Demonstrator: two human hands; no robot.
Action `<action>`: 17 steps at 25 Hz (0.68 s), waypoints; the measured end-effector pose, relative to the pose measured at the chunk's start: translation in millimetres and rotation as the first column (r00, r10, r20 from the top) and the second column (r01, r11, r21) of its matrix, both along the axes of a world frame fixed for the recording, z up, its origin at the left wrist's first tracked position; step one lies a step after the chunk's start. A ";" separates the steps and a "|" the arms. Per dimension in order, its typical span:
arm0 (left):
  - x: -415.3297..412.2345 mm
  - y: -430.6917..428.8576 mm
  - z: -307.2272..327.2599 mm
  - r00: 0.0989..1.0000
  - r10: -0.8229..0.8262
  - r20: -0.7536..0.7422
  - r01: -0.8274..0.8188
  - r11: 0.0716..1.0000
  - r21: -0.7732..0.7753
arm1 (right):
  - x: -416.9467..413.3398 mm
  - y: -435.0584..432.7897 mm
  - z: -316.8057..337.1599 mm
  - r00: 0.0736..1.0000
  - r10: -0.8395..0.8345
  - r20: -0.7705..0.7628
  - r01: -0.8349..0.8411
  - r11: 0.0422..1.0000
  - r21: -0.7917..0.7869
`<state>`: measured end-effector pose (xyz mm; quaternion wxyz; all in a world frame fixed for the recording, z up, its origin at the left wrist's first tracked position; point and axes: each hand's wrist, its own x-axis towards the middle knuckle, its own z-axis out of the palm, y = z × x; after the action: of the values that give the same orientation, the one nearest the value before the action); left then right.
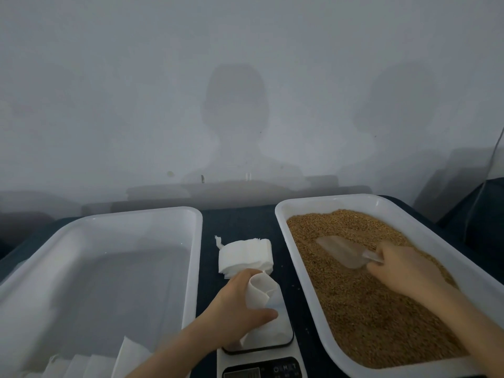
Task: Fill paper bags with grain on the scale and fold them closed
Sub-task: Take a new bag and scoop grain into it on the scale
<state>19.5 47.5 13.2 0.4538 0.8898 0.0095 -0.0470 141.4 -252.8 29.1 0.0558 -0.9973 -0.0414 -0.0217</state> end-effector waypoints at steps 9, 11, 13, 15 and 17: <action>2.4 1.1 -2.9 0.999 -0.021 -0.031 0.021 1.000 0.004 | 17.4 -22.5 32.9 0.979 -0.094 0.179 0.149 0.933 -0.327; 3.1 1.7 -4.6 0.999 -0.022 -0.045 0.022 1.000 0.010 | 26.6 -14.4 27.6 0.987 -0.069 0.143 0.116 0.931 -0.348; 4.4 2.0 -6.0 0.998 -0.025 -0.058 0.026 1.000 0.017 | 38.6 -6.4 21.6 0.992 -0.028 0.120 0.064 0.950 -0.304; 5.8 1.8 -5.6 0.997 -0.024 -0.071 0.026 1.000 0.015 | 50.5 1.8 15.5 0.995 0.012 0.101 0.013 0.970 -0.242; 6.8 1.9 -5.5 0.996 -0.024 -0.088 0.024 1.000 0.007 | 60.8 9.4 11.3 0.993 0.038 0.114 -0.013 0.977 -0.214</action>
<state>26.3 49.4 7.7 0.4487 0.8888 0.0188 -0.0914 202.1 -243.4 40.4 -0.0533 -0.9940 -0.0596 -0.0748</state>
